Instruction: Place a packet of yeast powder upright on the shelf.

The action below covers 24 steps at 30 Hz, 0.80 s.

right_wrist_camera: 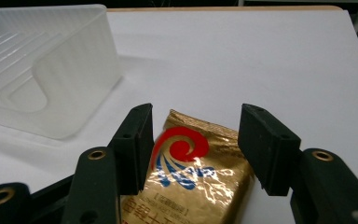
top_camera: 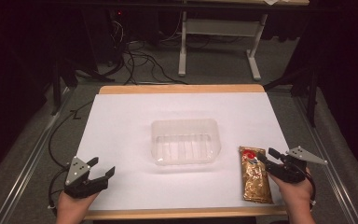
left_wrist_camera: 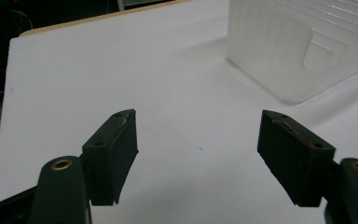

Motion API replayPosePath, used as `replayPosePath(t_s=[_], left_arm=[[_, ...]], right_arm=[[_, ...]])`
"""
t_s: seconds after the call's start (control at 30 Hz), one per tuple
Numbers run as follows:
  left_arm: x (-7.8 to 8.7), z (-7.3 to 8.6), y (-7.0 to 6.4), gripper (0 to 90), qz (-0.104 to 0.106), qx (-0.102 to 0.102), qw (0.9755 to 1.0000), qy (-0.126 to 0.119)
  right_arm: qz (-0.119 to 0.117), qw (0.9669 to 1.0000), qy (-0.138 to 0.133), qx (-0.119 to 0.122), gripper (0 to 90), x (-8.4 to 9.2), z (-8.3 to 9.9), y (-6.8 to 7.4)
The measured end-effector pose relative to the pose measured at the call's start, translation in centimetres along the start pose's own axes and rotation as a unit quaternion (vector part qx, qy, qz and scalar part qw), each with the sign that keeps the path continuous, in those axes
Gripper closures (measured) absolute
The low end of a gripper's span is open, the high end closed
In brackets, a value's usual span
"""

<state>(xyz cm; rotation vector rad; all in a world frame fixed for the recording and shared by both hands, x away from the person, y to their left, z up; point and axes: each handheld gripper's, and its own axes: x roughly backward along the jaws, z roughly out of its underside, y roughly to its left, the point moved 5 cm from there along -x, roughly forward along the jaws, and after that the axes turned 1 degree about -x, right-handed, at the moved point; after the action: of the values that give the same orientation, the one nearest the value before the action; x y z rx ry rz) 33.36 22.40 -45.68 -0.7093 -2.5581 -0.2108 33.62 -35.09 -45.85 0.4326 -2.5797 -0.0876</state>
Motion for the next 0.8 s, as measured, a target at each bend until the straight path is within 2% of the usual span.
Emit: replayPosePath(t_s=[0.1, 0.17, 0.23, 0.4, 0.53, 0.7, 0.8], left_arm=[[0.2, -0.3, 0.6, 31.7, -0.013, 0.007, 0.9999, -0.008], [0.2, -0.6, 0.8, 33.0, -0.014, 0.013, 0.9997, -0.016], [-0.1, -0.6, 0.9, 33.1, -0.012, 0.015, 0.9997, -0.013], [-1.2, -1.0, 0.5, 33.0, -0.007, 0.002, 1.0000, -0.004], [-2.0, -1.5, 0.1, 32.9, -0.002, -0.003, 1.0000, -0.004], [-3.1, -2.1, -0.3, 32.9, 0.010, -0.004, 0.9999, -0.007], [-3.8, -2.5, -0.8, 32.9, 0.017, -0.009, 0.9998, -0.007]], right_arm=[[0.003, 1.0000, 0.002, -0.007, 47.0, 0.1, 0.2, -0.4], [0.004, 1.0000, 0.003, -0.008, 47.6, 0.3, 0.4, -0.5], [0.006, 1.0000, 0.005, -0.004, 48.0, 0.5, 0.6, -0.6], [0.017, 0.9998, 0.010, -0.007, 50.1, 1.2, 1.2, -0.9], [0.033, 0.9989, 0.031, -0.013, 54.5, 1.8, 2.1, -1.4], [0.031, 0.9971, 0.064, -0.027, 65.5, 2.4, 3.5, -2.0], [0.040, 0.9957, 0.080, -0.023, 76.2, 2.8, 4.3, -2.4]])
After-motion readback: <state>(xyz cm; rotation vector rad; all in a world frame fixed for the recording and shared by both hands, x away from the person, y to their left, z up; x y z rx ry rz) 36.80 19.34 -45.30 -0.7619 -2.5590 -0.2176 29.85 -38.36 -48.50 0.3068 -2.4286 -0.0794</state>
